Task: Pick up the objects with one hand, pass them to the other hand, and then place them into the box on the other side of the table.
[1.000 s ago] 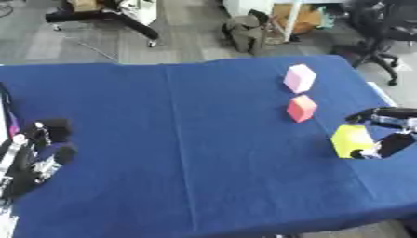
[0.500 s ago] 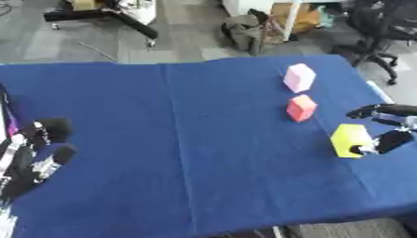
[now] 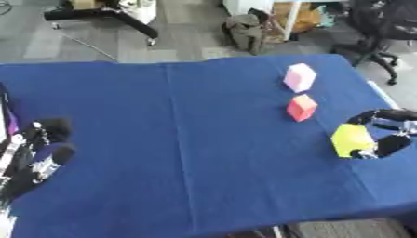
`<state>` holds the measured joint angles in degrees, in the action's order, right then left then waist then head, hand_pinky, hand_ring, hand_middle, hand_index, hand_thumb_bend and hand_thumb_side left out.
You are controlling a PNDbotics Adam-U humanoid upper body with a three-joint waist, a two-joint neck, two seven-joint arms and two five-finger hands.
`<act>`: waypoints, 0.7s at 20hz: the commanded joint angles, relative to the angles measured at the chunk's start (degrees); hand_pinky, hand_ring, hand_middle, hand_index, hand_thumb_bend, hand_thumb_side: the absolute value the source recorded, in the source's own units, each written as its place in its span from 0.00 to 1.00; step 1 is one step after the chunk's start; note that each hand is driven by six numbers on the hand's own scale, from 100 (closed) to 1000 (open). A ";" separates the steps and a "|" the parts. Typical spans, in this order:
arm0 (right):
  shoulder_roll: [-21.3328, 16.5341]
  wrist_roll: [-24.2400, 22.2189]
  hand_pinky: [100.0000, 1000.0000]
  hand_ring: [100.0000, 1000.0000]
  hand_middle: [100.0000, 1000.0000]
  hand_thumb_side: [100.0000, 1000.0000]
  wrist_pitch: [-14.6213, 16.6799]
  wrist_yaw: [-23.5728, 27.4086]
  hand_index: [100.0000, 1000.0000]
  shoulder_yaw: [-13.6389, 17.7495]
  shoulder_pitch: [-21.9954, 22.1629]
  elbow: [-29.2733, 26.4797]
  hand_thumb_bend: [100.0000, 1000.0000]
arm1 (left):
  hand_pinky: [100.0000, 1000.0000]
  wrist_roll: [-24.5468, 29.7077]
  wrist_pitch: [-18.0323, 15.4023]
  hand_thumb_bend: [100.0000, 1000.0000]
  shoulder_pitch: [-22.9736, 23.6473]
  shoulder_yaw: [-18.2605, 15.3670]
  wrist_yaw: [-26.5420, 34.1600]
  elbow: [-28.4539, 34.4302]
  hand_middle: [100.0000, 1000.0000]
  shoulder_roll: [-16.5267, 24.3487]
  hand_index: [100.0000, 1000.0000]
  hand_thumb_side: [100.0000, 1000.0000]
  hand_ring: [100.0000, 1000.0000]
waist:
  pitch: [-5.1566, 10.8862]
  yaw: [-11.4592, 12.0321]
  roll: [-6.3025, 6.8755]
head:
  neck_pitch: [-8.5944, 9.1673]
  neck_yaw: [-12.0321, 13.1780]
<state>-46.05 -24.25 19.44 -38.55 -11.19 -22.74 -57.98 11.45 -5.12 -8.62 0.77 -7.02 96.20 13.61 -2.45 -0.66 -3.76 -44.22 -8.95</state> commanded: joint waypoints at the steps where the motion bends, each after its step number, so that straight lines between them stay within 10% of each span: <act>1: -1.32 0.38 0.84 0.91 0.83 0.44 0.08 -0.61 0.92 0.99 -1.06 0.25 0.32 | 0.73 0.12 -0.08 0.71 -1.06 -0.03 0.08 0.85 0.59 0.88 0.72 0.58 0.69 | 0.28 0.06 0.03 | 0.10 -0.20; 10: -0.99 4.32 0.81 0.85 0.65 0.25 0.36 -0.36 0.77 1.70 -1.39 0.49 0.05 | 0.73 0.10 -0.07 0.71 -1.15 -0.04 0.09 0.87 0.59 0.89 0.72 0.58 0.69 | 0.24 0.15 0.07 | 0.10 -0.31; 14: -1.25 8.29 0.76 0.76 0.40 0.21 0.87 0.73 0.52 2.18 -1.23 -0.70 0.00 | 0.73 0.03 -0.02 0.71 -1.00 -0.08 0.09 0.81 0.59 0.83 0.72 0.58 0.69 | 0.32 0.11 0.04 | 0.10 -0.24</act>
<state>-45.46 -17.24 20.20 -38.39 -9.92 -23.20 -57.70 11.52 -5.06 -8.96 0.77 -7.02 96.20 13.61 -2.55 -0.52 -3.70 -44.22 -9.18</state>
